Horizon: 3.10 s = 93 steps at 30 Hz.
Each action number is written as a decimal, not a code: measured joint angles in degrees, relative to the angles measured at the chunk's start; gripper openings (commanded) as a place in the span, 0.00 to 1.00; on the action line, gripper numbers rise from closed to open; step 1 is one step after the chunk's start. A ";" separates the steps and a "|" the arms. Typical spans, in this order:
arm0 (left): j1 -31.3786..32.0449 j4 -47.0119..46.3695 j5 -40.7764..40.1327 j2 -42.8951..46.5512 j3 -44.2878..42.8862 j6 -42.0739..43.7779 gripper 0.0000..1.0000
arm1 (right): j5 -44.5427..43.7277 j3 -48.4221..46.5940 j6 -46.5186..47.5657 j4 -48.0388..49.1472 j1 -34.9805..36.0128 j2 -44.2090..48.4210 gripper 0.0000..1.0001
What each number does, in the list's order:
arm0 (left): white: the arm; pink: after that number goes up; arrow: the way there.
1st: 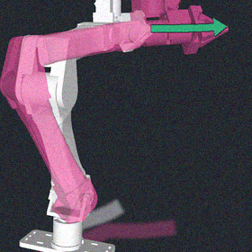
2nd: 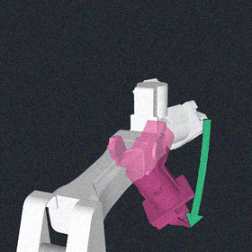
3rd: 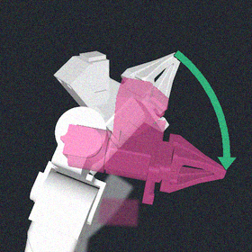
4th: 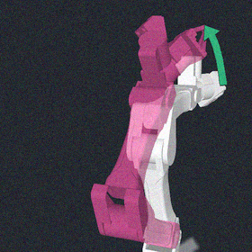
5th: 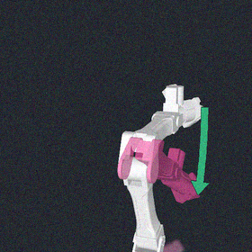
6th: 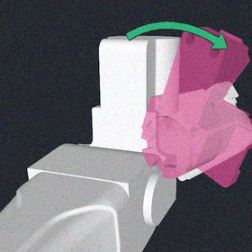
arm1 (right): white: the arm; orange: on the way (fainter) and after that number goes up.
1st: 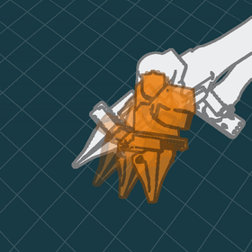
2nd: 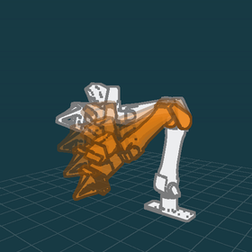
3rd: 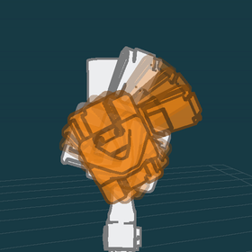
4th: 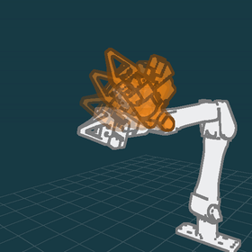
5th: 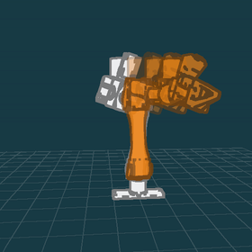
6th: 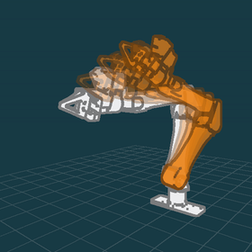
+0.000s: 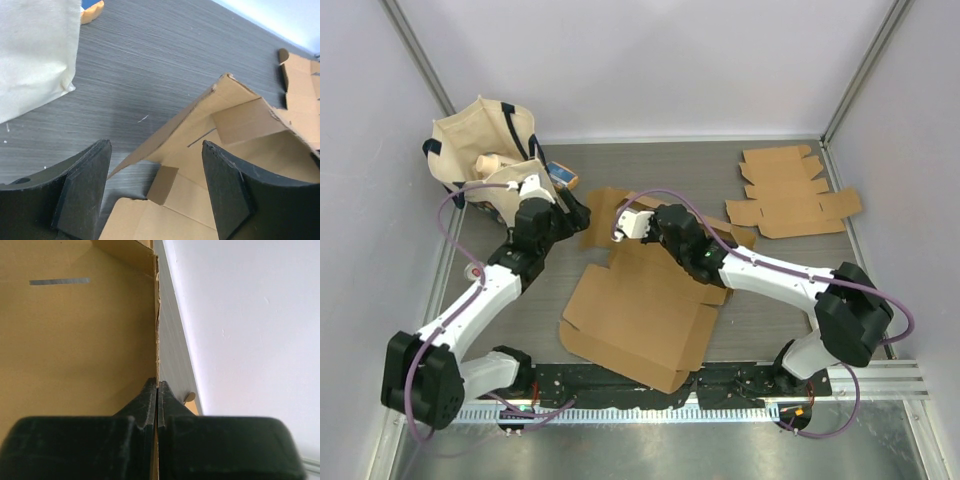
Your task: Fold the paper box
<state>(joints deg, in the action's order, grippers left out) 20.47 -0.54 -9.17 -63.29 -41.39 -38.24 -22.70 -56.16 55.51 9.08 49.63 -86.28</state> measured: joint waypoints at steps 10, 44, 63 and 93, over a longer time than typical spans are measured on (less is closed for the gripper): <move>-0.46 2.16 1.11 -14.86 -12.31 5.60 0.64 | 6.03 -1.84 3.58 -0.90 -3.26 0.44 0.02; 11.23 -14.23 6.91 -3.72 7.45 4.04 0.14 | 4.85 8.31 15.39 17.00 -1.05 -0.31 0.04; 11.41 -6.21 1.14 -0.52 0.72 10.23 0.84 | 3.48 14.08 16.65 25.05 0.87 1.51 0.04; 13.05 -5.86 9.90 -6.62 -9.57 30.42 0.39 | 14.14 8.04 9.44 10.49 -3.48 4.15 0.03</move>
<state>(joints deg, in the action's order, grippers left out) 33.52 -6.39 0.73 -69.91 -50.96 -7.81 -8.56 -48.12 64.95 19.57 46.15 -82.13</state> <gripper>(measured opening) 0.361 0.052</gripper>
